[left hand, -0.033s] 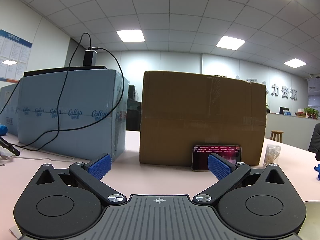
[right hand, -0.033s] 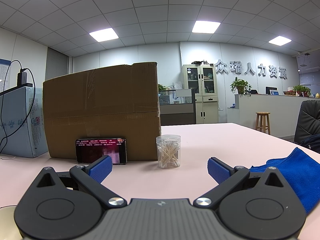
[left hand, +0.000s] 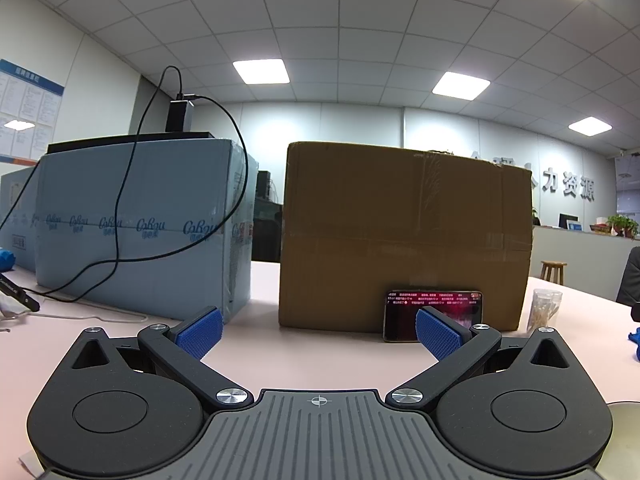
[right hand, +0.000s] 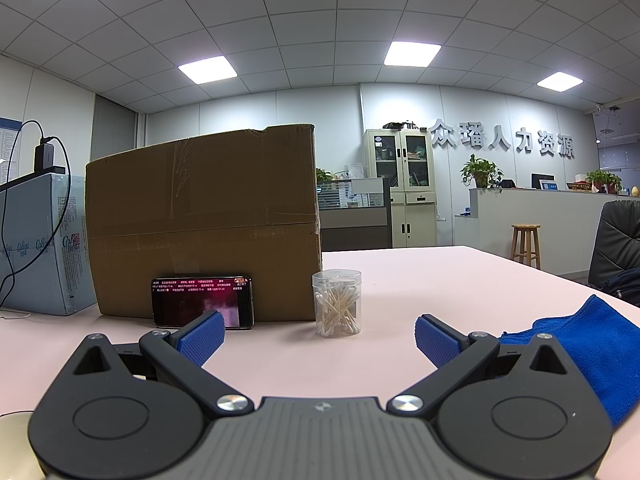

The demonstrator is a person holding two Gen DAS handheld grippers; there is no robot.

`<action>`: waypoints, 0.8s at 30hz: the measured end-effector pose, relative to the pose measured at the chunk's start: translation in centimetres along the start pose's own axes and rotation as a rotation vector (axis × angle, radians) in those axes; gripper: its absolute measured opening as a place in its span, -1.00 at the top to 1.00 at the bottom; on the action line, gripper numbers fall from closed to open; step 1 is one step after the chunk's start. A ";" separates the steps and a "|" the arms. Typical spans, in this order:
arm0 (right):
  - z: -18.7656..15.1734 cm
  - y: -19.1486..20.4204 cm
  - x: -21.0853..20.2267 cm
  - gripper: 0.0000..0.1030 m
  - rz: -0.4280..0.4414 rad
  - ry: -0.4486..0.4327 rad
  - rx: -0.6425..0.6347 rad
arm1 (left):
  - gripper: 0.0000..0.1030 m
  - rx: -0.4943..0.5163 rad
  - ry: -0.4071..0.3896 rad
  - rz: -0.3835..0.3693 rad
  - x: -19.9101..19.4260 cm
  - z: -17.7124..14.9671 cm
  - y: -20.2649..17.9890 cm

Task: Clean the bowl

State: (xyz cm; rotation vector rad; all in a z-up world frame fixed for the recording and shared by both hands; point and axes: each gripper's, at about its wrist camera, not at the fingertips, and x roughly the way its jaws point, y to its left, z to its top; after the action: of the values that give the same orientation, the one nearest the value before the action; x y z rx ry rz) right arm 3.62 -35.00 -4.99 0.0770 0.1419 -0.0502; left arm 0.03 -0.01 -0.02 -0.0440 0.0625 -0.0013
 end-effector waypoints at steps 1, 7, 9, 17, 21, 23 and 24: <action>0.0 0.0 0.0 -1.00 0.000 0.000 0.000 | -1.00 0.001 0.002 0.000 0.0 0.0 0.0; 0.0 0.0 0.0 -1.00 0.000 0.001 0.001 | -1.00 0.001 0.003 0.000 0.0 -0.1 0.1; 0.0 0.0 0.0 -1.00 0.000 0.001 0.001 | -1.00 0.001 0.003 0.000 0.0 0.1 0.0; 0.0 0.0 0.1 -1.00 0.000 0.001 0.001 | -1.00 0.004 0.000 -0.001 0.4 -0.2 0.2; 0.0 0.0 0.1 -1.00 0.000 -0.001 0.000 | -1.00 0.009 -0.002 -0.006 0.3 -0.2 0.1; 0.1 -0.1 0.2 -1.00 0.001 -0.003 -0.002 | -1.00 0.015 -0.007 -0.011 0.2 -0.2 0.0; 0.1 -0.1 0.3 -1.00 0.003 -0.005 -0.002 | -1.00 0.016 -0.009 -0.011 0.2 -0.2 0.0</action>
State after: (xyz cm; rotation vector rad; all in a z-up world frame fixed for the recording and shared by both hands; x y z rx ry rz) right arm 3.90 -35.15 -4.95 0.0750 0.1367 -0.0477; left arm 0.18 -0.07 -0.24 -0.0286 0.0535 -0.0130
